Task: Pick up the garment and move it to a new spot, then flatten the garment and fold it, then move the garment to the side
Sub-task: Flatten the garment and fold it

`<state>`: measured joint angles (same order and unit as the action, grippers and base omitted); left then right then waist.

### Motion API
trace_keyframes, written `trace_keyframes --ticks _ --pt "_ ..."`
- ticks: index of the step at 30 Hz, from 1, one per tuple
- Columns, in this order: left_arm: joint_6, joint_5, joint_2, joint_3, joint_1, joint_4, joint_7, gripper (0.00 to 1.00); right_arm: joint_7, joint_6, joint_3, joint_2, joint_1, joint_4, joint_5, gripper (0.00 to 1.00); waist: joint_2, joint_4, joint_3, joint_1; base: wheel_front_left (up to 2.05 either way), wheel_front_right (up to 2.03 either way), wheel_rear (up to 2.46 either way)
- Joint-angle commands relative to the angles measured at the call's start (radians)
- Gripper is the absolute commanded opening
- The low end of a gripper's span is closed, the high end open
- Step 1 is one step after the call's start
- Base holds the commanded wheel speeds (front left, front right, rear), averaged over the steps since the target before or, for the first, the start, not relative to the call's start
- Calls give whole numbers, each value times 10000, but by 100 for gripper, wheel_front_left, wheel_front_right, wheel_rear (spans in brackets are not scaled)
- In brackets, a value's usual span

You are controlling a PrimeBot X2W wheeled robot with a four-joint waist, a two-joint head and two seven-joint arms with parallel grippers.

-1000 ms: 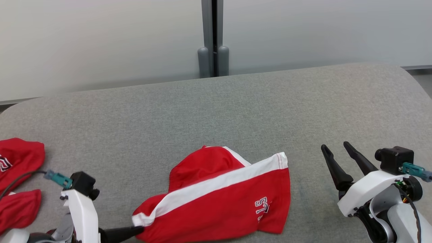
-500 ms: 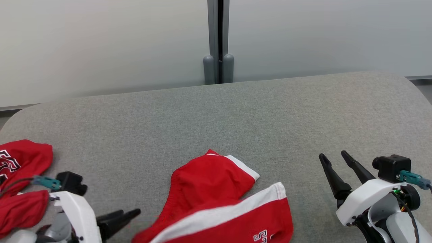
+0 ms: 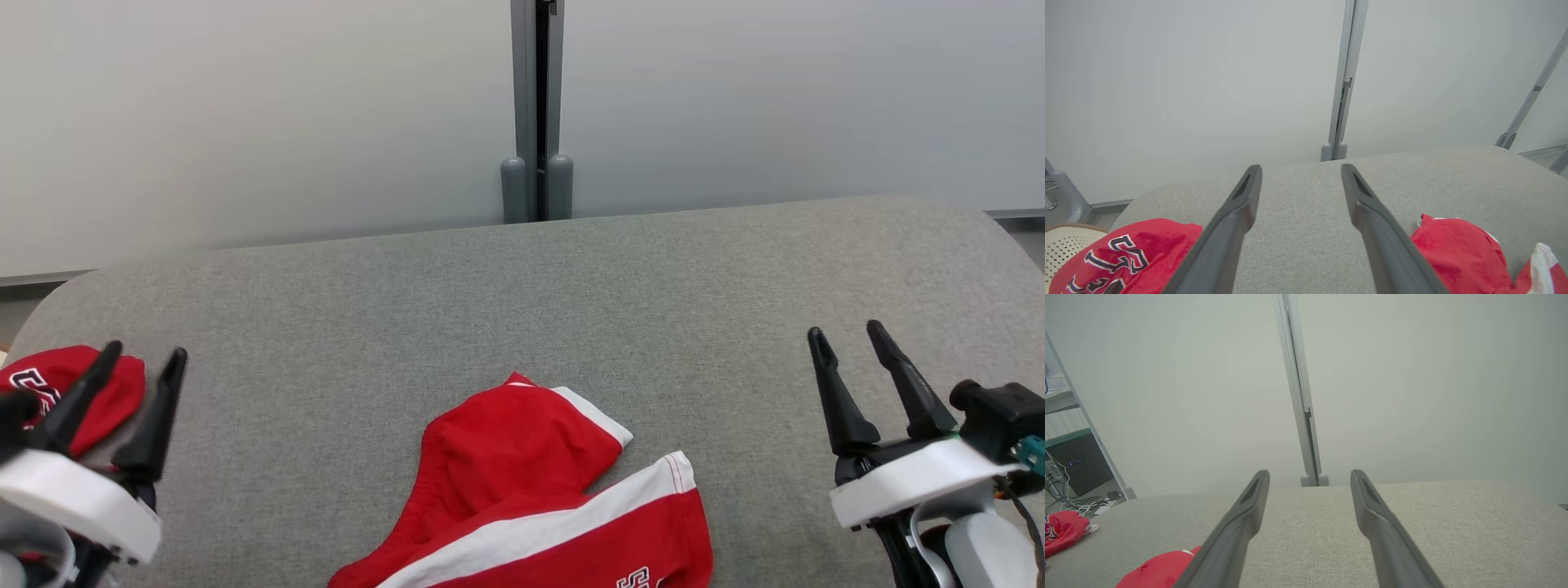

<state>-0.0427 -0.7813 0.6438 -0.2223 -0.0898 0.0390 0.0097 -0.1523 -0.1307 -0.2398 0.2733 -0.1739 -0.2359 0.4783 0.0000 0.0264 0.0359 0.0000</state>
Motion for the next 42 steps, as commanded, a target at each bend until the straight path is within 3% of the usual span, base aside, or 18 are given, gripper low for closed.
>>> trace_keyframes --ticks 1,7,11,14,25,42 --pt "114 258 -57 -35 175 -17 -289 100 -176 0 81 -29 142 37 -119 100 0 -23 28 0 0 0 0" --pt "1446 1378 -989 200 941 217 -2308 100 -824 0 637 -530 561 38 -977 100 0 -93 167 0 0 0 0" --pt "2282 1944 -1694 767 1546 141 -2715 100 -1008 0 678 -790 875 158 -1440 100 0 -79 282 0 0 0 0" --pt "2540 2630 -2229 1102 2029 -237 -2747 100 -1085 1 839 -1020 1225 194 -1639 100 0 -77 344 0 0 0 0" --pt "1821 3726 -3102 1083 2313 471 -2744 100 -1132 1 476 -1110 1102 -503 -1699 100 0 -103 331 0 0 0 0" --pt "1360 3914 -3475 1200 2179 1056 -2675 100 -1104 0 297 -1083 930 -856 -1198 100 0 -160 451 0 0 0 0"
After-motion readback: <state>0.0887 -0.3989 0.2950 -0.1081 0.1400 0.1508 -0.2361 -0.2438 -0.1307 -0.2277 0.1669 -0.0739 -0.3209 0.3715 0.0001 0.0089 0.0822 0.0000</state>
